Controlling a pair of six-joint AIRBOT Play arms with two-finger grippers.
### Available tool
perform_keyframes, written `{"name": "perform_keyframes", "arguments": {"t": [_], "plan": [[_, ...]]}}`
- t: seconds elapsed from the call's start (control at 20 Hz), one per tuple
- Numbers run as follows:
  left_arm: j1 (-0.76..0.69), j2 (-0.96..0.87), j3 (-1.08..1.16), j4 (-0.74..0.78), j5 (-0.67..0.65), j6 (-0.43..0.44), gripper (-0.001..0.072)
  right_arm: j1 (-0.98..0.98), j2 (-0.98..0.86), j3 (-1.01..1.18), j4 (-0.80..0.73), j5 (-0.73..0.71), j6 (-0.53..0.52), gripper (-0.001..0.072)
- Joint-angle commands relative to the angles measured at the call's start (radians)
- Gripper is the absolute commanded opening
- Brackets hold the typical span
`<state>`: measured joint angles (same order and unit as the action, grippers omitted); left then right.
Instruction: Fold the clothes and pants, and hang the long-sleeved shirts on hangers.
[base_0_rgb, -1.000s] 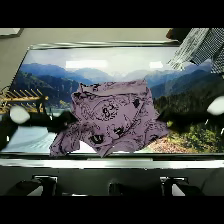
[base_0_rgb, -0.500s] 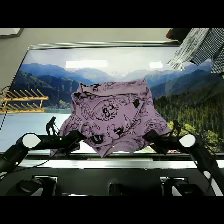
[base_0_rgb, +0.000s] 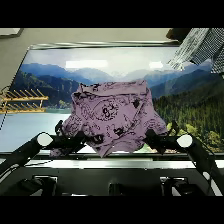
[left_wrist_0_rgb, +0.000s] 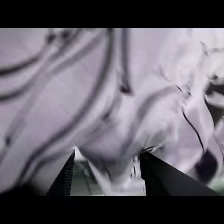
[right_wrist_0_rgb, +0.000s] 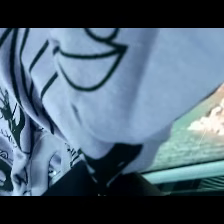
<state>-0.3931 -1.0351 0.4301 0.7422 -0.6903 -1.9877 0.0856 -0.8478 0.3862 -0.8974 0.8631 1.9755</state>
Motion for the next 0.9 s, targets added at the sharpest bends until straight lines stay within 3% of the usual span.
{"name": "perform_keyframes", "arguments": {"t": [0.0,0.15,0.2,0.35,0.45,0.55,0.65,0.85], "plan": [[-0.027,-0.06,0.007,-0.003,0.06,-0.046,0.0031,0.002,0.093,0.002,-0.013,0.09,0.07,0.0033],[0.003,0.025,0.032,0.043,-0.027,-0.048,0.0021,0.002,0.207,0.002,-0.017,0.237,0.151,0.0032],[0.025,0.083,0.034,0.107,-0.097,-0.082,0.0021,0.002,0.261,0.002,-0.025,0.314,0.196,0.0032],[0.111,0.336,0.063,0.413,-0.428,-0.305,0.0021,0.002,0.478,0.016,-0.077,0.568,0.371,0.003],[0.148,0.465,0.124,0.501,-0.54,-0.31,0.002,0.002,0.591,0.07,-0.151,0.623,0.493,0.003],[0.163,0.473,0.193,0.505,-0.554,-0.29,0.002,0.002,0.586,0.135,-0.201,0.551,0.551,0.003],[0.161,0.389,0.26,0.491,-0.496,-0.265,0.002,0.002,0.473,0.181,-0.193,0.386,0.545,0.003],[0.163,0.059,0.428,0.436,-0.431,-0.139,0.0021,0.002,0.091,0.232,-0.064,0.11,0.383,0.0032]]}}
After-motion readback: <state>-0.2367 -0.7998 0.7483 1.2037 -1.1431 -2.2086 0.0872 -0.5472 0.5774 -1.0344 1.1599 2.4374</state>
